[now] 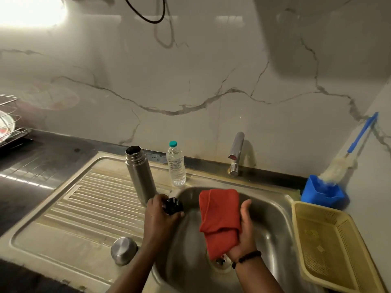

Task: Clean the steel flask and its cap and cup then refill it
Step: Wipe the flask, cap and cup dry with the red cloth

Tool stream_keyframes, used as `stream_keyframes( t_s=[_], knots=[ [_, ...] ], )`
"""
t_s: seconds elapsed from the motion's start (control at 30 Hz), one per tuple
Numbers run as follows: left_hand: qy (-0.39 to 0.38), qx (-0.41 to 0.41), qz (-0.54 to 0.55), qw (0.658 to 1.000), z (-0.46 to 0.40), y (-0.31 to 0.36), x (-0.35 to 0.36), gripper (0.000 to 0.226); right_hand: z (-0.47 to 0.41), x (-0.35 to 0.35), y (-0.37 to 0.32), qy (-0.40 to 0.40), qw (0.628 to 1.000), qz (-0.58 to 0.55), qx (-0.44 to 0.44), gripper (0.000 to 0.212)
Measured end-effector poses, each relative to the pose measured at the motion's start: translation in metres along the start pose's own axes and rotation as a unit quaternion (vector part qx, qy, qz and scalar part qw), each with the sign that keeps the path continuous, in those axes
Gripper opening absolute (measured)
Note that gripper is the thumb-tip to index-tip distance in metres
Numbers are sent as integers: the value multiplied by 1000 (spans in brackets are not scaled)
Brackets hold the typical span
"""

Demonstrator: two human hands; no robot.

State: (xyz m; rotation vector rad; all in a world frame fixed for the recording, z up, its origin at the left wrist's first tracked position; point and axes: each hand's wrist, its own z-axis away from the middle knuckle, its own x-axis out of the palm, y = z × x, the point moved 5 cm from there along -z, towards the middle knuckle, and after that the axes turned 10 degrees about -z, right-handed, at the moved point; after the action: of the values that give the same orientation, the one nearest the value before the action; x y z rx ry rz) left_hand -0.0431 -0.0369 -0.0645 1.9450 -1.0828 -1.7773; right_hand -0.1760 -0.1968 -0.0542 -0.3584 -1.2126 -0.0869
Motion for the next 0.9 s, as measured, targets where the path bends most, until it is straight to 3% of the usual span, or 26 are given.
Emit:
stream_keyframes(
  t_s=[0.03, 0.17, 0.33, 0.7, 0.9],
  knots=[
    [8, 2, -12, 1000, -3, -7, -6, 61, -2, -4, 5, 46, 999, 22, 2, 82],
    [-2, 8, -66, 998, -11, -36, -21, 62, -9, -3, 31, 82, 995, 51, 33, 81],
    [-60, 49, -177, 981, -17, -73, -25, 51, -16, -1, 53, 75, 993, 59, 76, 81],
    [-139, 62, -224, 963, -24, -103, -28, 57, -21, -6, 70, 98, 987, 91, 85, 77],
    [-93, -9, -153, 984, -17, -106, -42, 83, -23, -9, 77, 106, 988, 82, 75, 78]
  ],
)
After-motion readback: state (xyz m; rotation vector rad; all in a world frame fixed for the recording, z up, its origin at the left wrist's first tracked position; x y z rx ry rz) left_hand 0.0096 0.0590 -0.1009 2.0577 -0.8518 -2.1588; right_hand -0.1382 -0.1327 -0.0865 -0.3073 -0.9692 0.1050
